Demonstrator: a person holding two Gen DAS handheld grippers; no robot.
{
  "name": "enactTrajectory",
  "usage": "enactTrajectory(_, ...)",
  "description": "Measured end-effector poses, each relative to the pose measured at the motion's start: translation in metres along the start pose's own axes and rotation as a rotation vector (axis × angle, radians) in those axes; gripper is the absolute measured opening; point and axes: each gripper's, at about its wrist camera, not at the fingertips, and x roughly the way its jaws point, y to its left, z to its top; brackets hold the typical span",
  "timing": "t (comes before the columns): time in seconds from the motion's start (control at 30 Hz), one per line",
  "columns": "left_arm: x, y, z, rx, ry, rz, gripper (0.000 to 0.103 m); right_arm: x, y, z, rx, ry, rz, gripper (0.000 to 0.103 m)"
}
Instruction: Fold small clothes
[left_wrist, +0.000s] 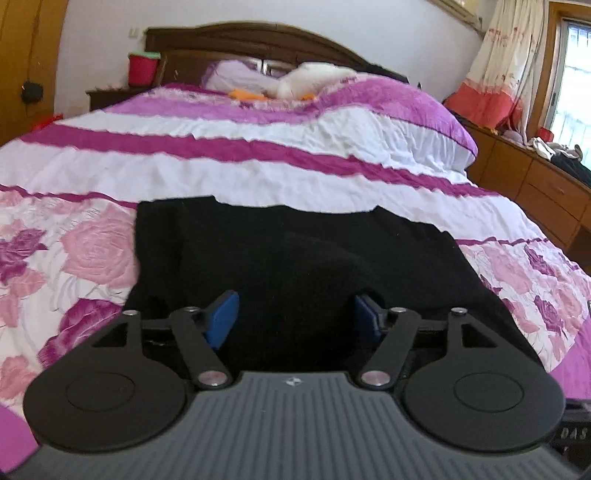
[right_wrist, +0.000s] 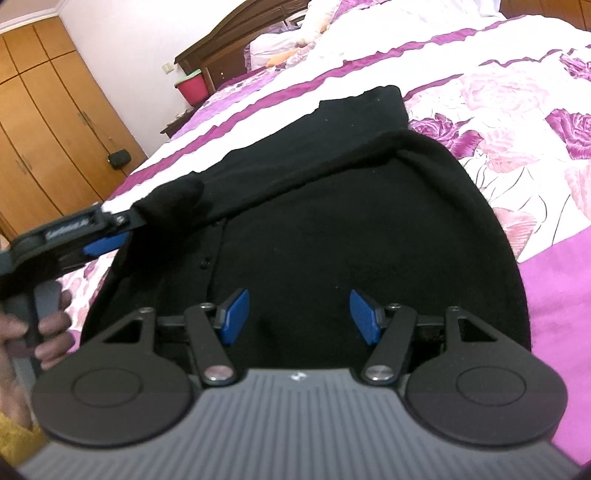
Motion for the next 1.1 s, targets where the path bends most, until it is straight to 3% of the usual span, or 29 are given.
enactTrajectory(0.17,-0.03,0.003,-0.011,-0.006,-0.055,0.039,0.076,-0.006,0.007,0.002,0.0,-0.032,-0.004,0.063)
enactTrajectory(0.3,-0.051,0.019,-0.015,-0.028,-0.091,0.12,0.076,-0.008,0.022,0.01,-0.043,-0.041,0.01,0.063)
enactTrajectory(0.53,-0.055,0.054,-0.021,-0.026,-0.021,0.342,0.077,0.009,0.076,0.02,-0.185,-0.011,0.078,0.064)
enactTrajectory(0.63,-0.049,0.067,-0.026,-0.052,0.009,0.398,0.077,0.023,0.106,0.025,-0.262,0.009,0.126,0.063)
enactTrajectory(0.97,-0.036,0.081,-0.038,-0.043,0.05,0.433,0.077,0.074,0.179,0.032,-0.427,0.036,0.268,0.063)
enactTrajectory(1.1,-0.039,0.083,-0.039,-0.041,0.045,0.416,0.077,0.092,0.187,0.024,-0.527,0.023,0.261,0.062)
